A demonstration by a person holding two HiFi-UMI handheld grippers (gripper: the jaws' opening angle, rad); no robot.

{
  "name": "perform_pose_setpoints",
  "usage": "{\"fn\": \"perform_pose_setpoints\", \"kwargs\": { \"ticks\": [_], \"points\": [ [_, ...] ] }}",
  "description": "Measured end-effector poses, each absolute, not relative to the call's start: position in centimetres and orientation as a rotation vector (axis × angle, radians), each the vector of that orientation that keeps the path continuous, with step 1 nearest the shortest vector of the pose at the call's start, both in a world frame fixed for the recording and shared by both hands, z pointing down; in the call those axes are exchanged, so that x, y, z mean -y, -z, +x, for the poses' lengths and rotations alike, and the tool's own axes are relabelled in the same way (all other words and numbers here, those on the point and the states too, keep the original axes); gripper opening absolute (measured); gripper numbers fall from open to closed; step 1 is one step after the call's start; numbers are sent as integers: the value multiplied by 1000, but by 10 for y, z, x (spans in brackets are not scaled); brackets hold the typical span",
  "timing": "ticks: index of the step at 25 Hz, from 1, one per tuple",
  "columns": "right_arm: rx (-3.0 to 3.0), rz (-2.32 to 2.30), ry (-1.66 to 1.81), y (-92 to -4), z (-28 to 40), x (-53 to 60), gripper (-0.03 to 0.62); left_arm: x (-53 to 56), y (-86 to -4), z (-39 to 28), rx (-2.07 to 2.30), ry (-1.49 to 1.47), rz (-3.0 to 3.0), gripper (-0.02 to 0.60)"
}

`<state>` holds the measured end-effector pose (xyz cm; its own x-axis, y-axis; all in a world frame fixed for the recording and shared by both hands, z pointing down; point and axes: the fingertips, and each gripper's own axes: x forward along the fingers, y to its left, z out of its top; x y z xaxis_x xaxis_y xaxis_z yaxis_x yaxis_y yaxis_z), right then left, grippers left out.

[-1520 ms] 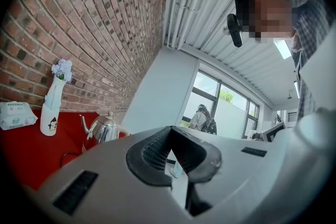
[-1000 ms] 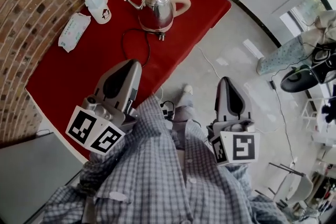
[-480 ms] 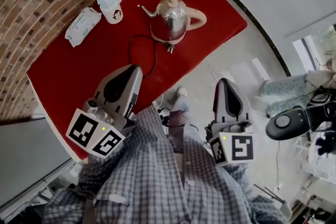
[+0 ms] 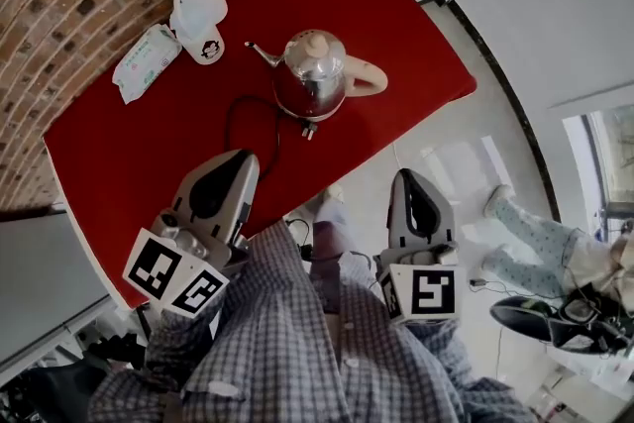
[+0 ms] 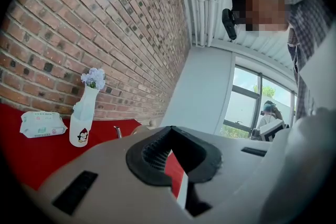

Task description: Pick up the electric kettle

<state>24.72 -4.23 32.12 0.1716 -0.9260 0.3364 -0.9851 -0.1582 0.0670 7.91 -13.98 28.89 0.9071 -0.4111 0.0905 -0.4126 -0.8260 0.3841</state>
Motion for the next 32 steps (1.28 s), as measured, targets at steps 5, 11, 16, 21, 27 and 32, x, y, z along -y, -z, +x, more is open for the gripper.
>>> {"fn": "perform_pose_setpoints", "kwargs": {
  "ticks": [5, 11, 16, 21, 27, 32],
  "points": [
    [1833, 2078, -372, -350, 272, 67, 16, 154, -301, 102, 659, -29, 2642, 5],
    [1858, 1984, -367, -382, 295, 105, 102, 170, -324, 111, 745, -94, 2592, 5],
    [1842, 1998, -399, -407, 312, 138, 164, 175, -336, 112, 809, -119, 2556, 5],
    [1822, 1958, -421, -433, 321, 166, 178, 180, -344, 111, 875, -126, 2522, 5],
    [1783, 1893, -382, -449, 325, 188, 178, 186, -352, 111, 941, -128, 2491, 5],
    [1785, 1900, -364, -451, 329, 195, 144, 198, -358, 113, 996, -89, 2487, 5]
  ]
}}
